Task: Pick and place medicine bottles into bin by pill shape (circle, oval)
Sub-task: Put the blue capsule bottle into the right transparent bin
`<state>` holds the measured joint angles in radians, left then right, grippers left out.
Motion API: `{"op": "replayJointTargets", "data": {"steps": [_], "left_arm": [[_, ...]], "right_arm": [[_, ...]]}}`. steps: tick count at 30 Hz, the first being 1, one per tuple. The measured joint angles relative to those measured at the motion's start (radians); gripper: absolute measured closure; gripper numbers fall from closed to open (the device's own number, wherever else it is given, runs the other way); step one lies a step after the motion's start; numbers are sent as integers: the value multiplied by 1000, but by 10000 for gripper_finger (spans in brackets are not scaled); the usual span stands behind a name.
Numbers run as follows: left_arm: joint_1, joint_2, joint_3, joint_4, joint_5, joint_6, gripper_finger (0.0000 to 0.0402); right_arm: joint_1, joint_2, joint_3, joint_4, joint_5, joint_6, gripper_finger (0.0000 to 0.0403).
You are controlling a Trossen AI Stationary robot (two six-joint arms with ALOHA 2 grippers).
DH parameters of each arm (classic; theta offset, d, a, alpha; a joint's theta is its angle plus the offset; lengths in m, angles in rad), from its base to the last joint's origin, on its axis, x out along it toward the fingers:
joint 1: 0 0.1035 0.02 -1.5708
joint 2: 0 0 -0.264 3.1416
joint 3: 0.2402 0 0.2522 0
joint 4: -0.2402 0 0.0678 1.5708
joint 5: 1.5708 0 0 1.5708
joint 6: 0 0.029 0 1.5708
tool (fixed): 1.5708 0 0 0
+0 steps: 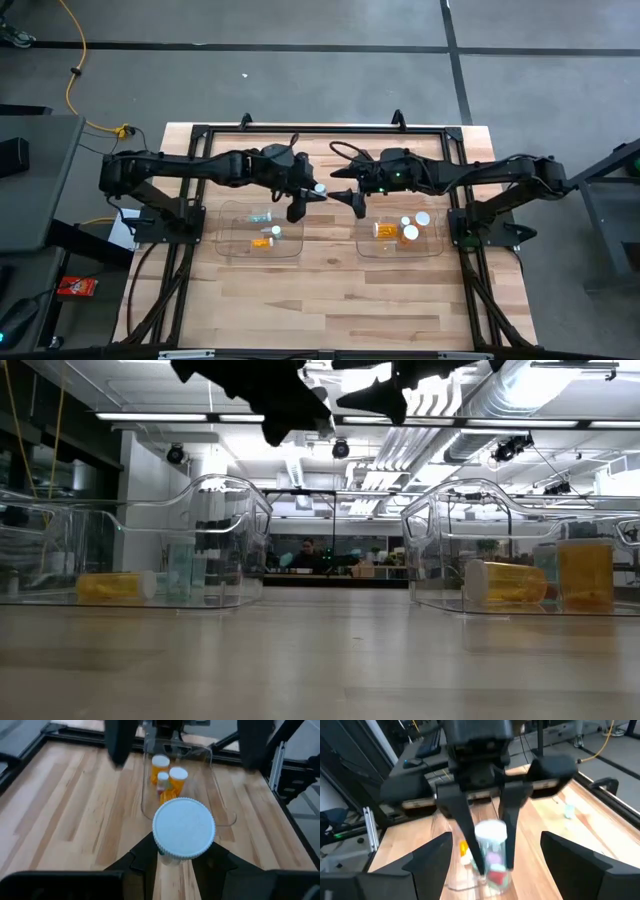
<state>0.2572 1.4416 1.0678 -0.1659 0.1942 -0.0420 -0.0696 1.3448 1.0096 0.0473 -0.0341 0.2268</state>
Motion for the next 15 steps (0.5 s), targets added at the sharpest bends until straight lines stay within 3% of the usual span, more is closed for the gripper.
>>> {"op": "replayJointTargets", "data": {"steps": [15], "left_arm": [[-16,52,44,23,-19,2,309]], "right_arm": [[1,51,0,39,-31,8,107]]}}
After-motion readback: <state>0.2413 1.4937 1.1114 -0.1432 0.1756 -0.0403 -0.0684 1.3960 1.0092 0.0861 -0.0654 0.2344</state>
